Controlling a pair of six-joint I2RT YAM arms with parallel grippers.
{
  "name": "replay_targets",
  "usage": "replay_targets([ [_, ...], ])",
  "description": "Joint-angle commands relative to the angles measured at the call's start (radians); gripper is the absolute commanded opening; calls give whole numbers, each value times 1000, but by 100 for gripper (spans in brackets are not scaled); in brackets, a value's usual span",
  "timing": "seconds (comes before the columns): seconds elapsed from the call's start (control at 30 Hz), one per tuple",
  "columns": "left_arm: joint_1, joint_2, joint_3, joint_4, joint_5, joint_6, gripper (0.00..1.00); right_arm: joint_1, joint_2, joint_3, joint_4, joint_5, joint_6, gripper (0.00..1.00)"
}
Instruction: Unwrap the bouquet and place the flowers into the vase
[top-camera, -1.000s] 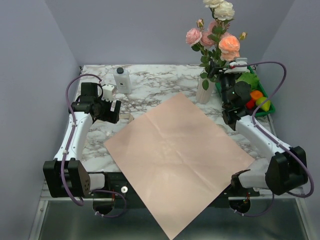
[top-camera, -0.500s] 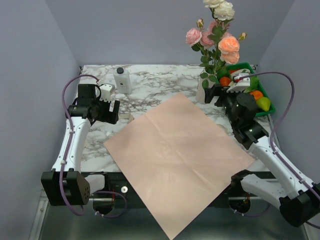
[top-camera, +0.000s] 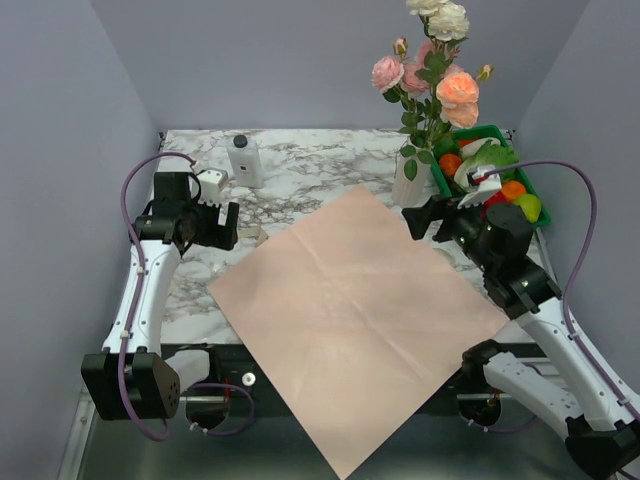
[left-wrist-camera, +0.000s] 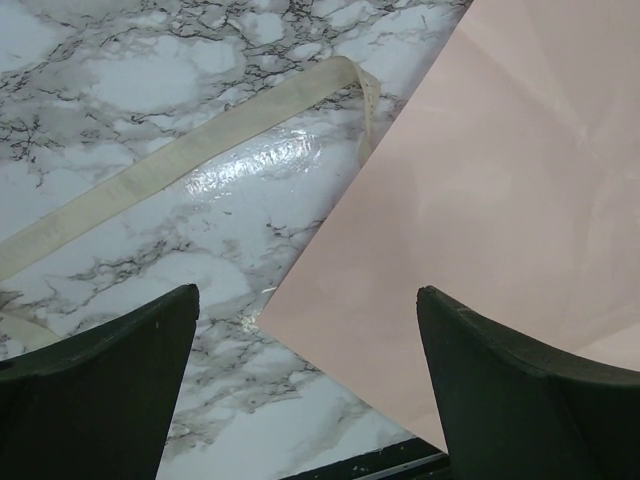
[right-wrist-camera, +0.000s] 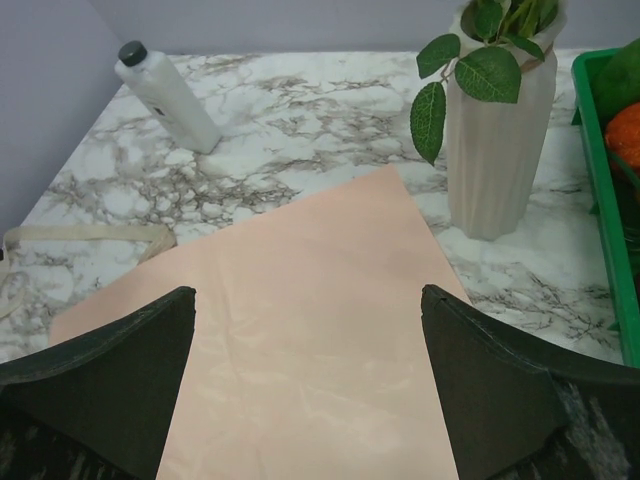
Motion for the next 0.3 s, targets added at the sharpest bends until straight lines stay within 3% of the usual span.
replay_targets([
  [0.0, 8, -34, -19, 32, 31, -15, 99, 7, 14, 28, -100, -35, 10, 100],
  [0.27, 6, -29, -37, 69, 65, -37, 99, 14, 29, 81, -152, 59, 2, 100],
])
